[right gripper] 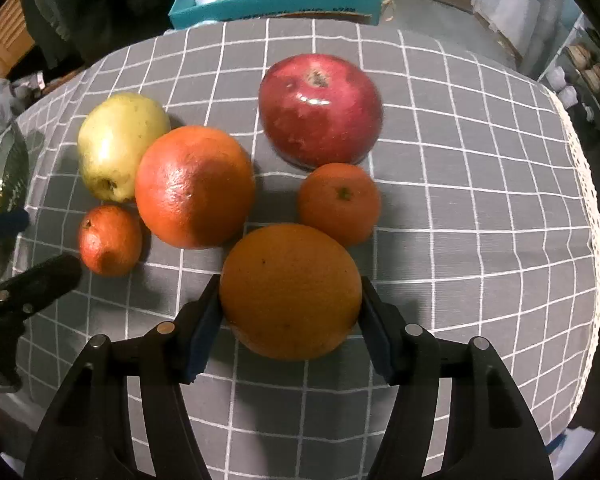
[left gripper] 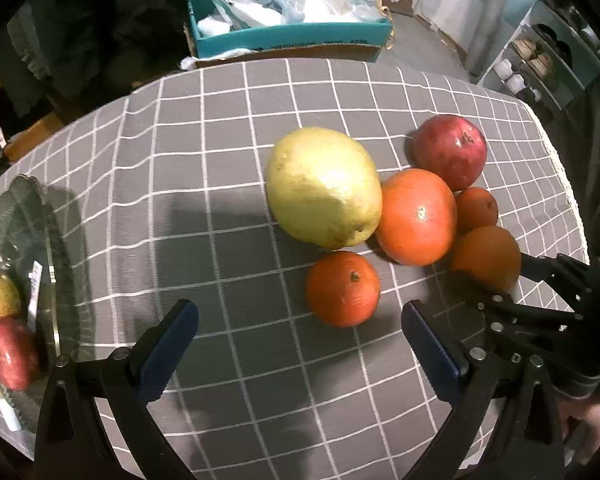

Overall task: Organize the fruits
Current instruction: 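Close the left tool on a small tangerine while the right tool closes on the large orange, then lift the tangerine with the left tool while the right tool carries the large orange toward the bowl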

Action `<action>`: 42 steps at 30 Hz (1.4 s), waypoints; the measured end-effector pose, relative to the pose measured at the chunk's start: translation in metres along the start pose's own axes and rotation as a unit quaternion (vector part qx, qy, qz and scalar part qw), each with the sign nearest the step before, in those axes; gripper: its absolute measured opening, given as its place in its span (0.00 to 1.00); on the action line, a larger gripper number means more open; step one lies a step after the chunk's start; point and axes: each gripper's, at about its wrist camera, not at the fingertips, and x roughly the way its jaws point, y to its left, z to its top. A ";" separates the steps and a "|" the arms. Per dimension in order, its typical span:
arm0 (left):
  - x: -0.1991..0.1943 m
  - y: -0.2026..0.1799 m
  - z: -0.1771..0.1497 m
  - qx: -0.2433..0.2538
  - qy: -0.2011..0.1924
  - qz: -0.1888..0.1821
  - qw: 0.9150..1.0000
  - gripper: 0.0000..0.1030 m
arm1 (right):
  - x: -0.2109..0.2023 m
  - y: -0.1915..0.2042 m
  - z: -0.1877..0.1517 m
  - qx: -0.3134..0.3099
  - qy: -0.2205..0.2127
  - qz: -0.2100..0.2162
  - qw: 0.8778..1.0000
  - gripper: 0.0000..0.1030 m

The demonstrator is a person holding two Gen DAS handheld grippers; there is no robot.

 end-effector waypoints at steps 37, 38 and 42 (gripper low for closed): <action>0.004 -0.014 0.002 0.020 -0.004 -0.018 1.000 0.43 | -0.033 -0.004 0.016 0.012 -0.059 -0.001 0.998 0.62; 0.000 -0.012 0.003 0.019 -0.008 -0.019 1.000 0.43 | -0.035 -0.003 0.016 0.010 -0.062 -0.001 0.998 0.62; -0.019 -0.010 0.003 0.016 -0.029 -0.021 0.999 0.43 | -0.046 0.001 0.017 0.006 -0.076 0.001 0.997 0.62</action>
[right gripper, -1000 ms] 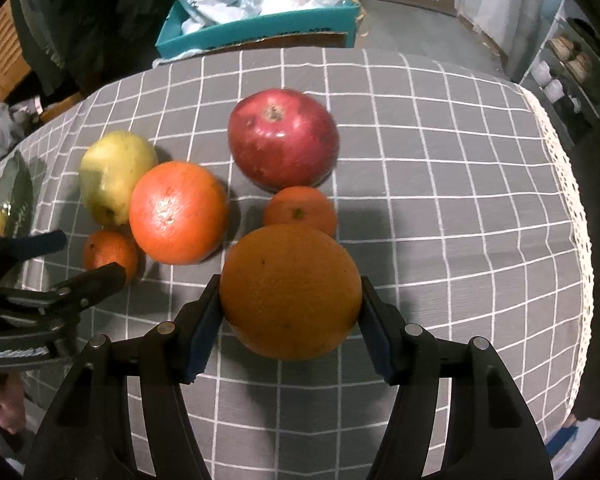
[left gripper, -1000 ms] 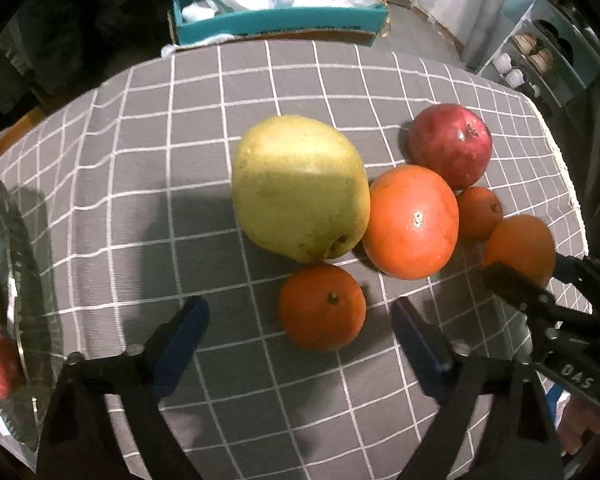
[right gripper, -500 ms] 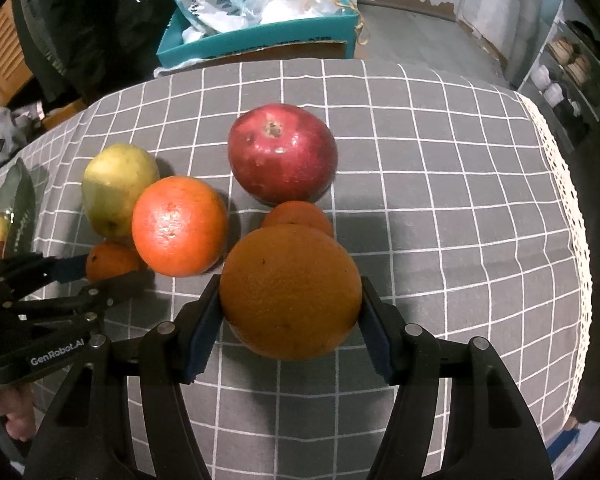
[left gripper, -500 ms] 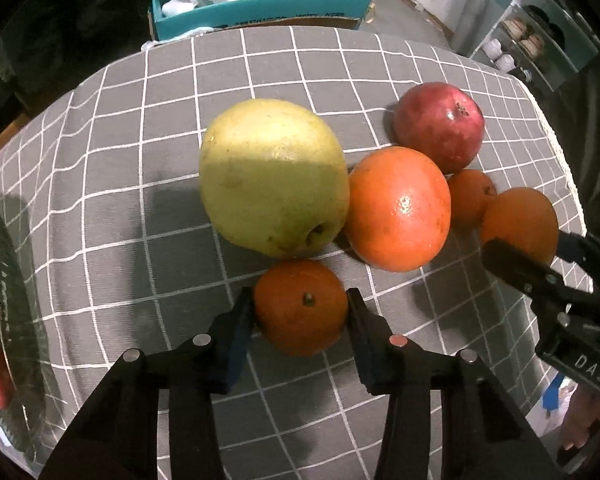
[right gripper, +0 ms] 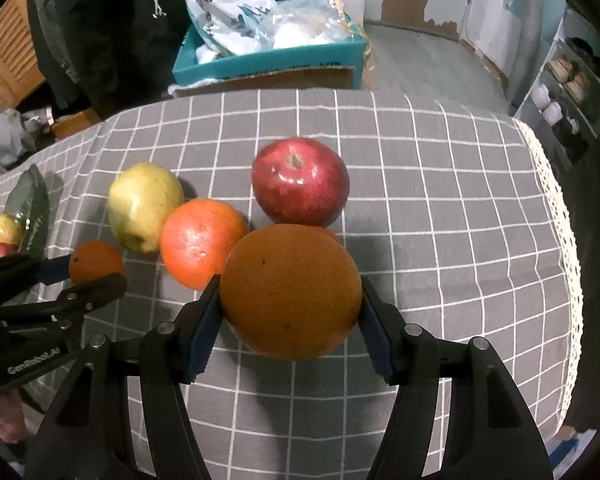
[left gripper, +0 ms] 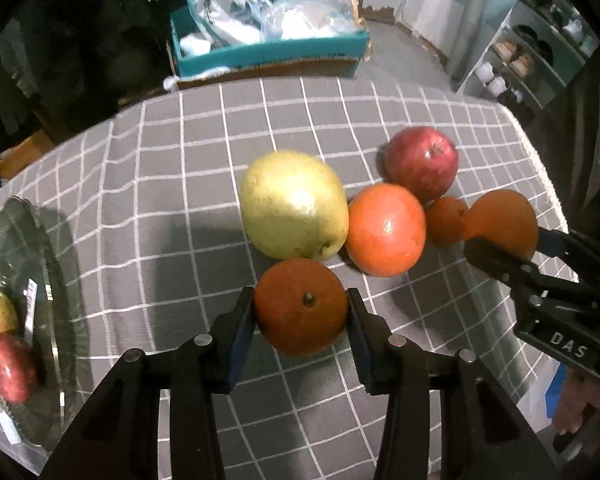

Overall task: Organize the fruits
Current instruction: 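Lift the tangerine with the left tool while the right tool carries the large orange toward the bowl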

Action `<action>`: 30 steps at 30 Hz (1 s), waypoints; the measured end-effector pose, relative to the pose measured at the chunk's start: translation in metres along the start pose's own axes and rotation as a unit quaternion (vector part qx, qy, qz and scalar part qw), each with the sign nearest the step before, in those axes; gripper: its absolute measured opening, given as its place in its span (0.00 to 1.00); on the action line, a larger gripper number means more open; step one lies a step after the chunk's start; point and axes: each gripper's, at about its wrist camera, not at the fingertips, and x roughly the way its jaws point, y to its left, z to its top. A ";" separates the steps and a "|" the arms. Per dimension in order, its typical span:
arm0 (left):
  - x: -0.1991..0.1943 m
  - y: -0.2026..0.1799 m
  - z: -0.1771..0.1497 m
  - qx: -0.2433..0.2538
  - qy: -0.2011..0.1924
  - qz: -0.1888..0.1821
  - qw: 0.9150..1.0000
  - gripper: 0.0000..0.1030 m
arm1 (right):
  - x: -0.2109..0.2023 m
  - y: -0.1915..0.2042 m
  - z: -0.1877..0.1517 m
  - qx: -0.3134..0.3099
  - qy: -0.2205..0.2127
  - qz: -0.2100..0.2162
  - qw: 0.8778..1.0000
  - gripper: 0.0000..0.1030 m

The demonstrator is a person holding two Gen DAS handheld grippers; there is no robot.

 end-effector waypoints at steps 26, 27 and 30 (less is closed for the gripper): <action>-0.114 0.020 0.003 -0.013 -0.129 -0.008 0.992 0.43 | -0.100 0.040 0.019 -0.035 -0.124 0.023 0.991 0.62; -0.118 0.021 0.002 -0.013 -0.134 -0.007 0.991 0.43 | -0.103 0.043 0.019 -0.038 -0.129 0.023 0.991 0.62; -0.130 0.026 0.002 -0.016 -0.149 -0.006 0.989 0.43 | -0.115 0.050 0.021 -0.046 -0.143 0.026 0.988 0.62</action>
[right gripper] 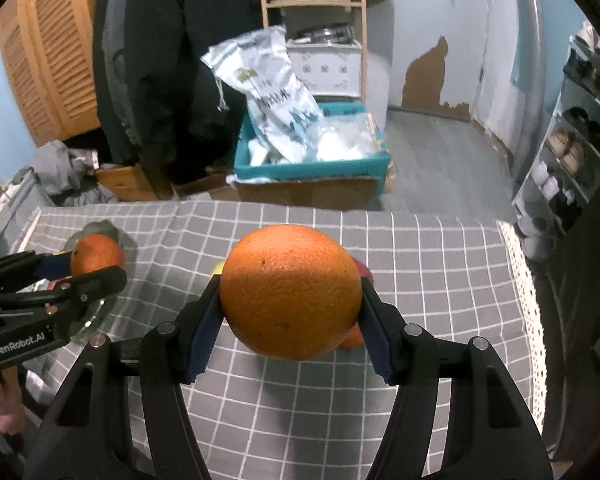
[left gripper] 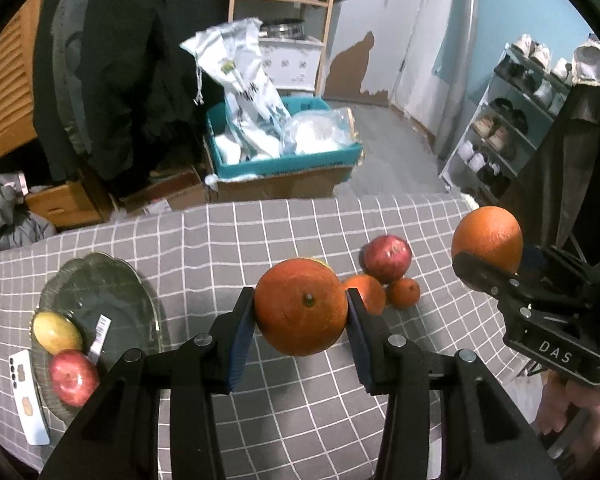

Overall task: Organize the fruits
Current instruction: 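Lift the tangerine with the left tool while the right tool carries the large orange toward the bowl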

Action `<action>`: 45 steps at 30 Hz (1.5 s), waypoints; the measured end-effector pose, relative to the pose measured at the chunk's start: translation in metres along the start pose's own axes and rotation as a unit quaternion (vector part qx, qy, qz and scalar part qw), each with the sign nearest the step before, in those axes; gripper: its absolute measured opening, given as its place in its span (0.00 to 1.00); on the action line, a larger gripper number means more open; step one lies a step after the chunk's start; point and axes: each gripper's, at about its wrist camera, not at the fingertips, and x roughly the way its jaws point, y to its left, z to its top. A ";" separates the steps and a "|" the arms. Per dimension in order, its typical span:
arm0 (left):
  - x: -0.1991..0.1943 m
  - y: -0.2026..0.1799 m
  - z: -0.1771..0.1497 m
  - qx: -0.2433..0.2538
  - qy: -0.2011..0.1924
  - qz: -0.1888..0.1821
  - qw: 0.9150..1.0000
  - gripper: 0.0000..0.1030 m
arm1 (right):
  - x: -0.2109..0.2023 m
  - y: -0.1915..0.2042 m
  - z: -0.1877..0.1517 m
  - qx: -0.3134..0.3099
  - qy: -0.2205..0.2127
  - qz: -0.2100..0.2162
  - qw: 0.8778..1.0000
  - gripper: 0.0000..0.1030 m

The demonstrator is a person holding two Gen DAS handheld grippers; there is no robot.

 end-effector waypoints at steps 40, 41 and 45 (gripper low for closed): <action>-0.092 0.071 0.000 -0.042 -0.097 0.032 0.994 0.43 | -0.046 0.097 0.043 -0.063 -0.067 0.076 0.993 0.62; -0.092 0.075 -0.001 -0.046 -0.096 0.033 0.994 0.43 | -0.044 0.099 0.043 -0.064 -0.065 0.078 0.993 0.62; -0.092 0.090 -0.005 -0.058 -0.092 0.038 0.993 0.43 | -0.034 0.110 0.047 -0.065 -0.056 0.087 0.993 0.62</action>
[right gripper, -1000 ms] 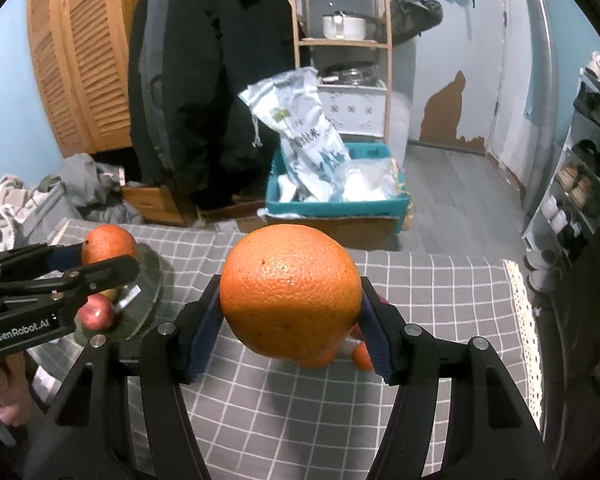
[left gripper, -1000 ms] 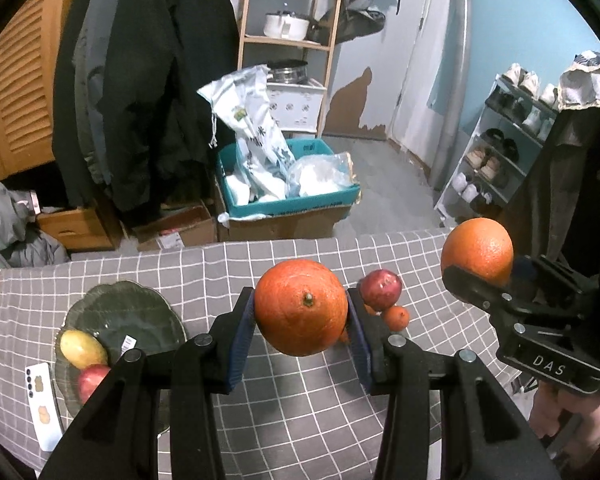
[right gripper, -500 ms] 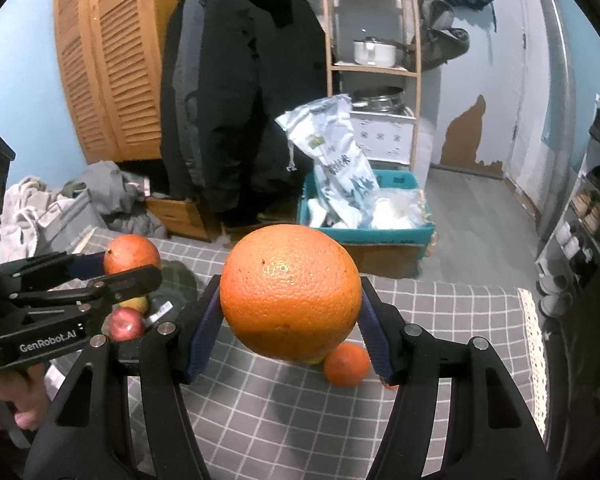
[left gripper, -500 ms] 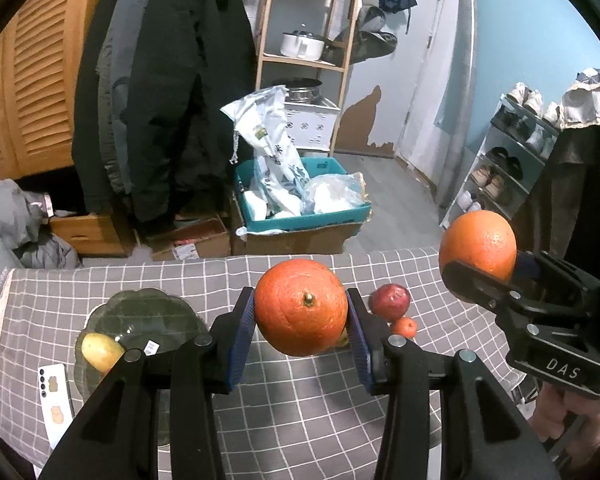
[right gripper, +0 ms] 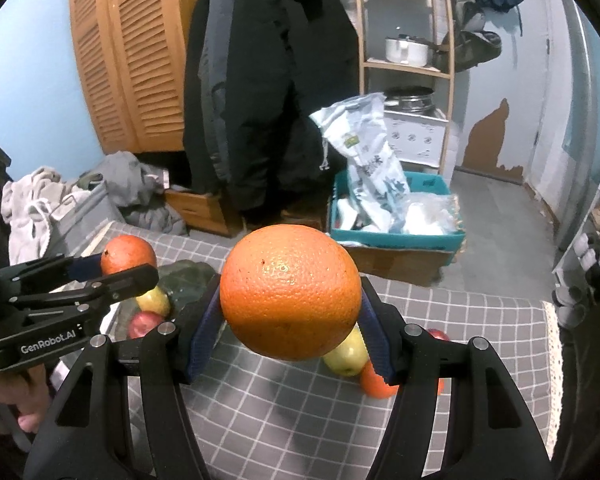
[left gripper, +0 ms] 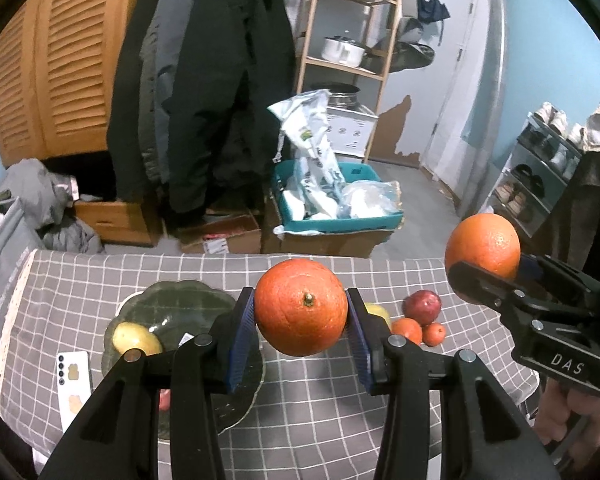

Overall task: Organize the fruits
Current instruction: 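Lift the tangerine with the left tool while the right tool carries the large orange toward the bowl, then open the left tool over the bowl while the right tool releases the large orange into it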

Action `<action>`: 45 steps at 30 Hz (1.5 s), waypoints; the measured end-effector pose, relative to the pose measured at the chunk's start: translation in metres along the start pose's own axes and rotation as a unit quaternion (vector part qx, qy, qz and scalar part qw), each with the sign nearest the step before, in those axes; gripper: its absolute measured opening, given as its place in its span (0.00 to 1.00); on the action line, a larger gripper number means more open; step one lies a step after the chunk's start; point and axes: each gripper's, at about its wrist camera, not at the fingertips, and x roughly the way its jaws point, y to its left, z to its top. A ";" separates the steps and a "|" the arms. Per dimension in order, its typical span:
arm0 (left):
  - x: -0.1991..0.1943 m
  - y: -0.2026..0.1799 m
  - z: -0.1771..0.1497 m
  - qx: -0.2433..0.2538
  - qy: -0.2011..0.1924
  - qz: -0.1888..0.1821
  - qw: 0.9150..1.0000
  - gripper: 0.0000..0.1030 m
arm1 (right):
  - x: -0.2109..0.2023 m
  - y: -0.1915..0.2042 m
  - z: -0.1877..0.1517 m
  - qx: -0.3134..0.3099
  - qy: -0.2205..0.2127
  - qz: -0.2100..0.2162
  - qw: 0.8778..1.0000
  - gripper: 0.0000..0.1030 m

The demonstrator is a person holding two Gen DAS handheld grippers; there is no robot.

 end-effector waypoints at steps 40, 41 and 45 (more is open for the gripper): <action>0.095 0.132 -0.065 -0.107 0.143 0.056 0.982 0.44 | 0.155 0.107 -0.004 -0.040 0.128 0.070 0.988 0.62; 0.097 0.132 -0.067 -0.107 0.147 0.057 0.982 0.43 | 0.159 0.107 -0.006 -0.040 0.133 0.069 0.988 0.62; 0.105 0.133 -0.072 -0.107 0.158 0.058 0.980 0.43 | 0.171 0.103 -0.013 -0.034 0.148 0.066 0.986 0.62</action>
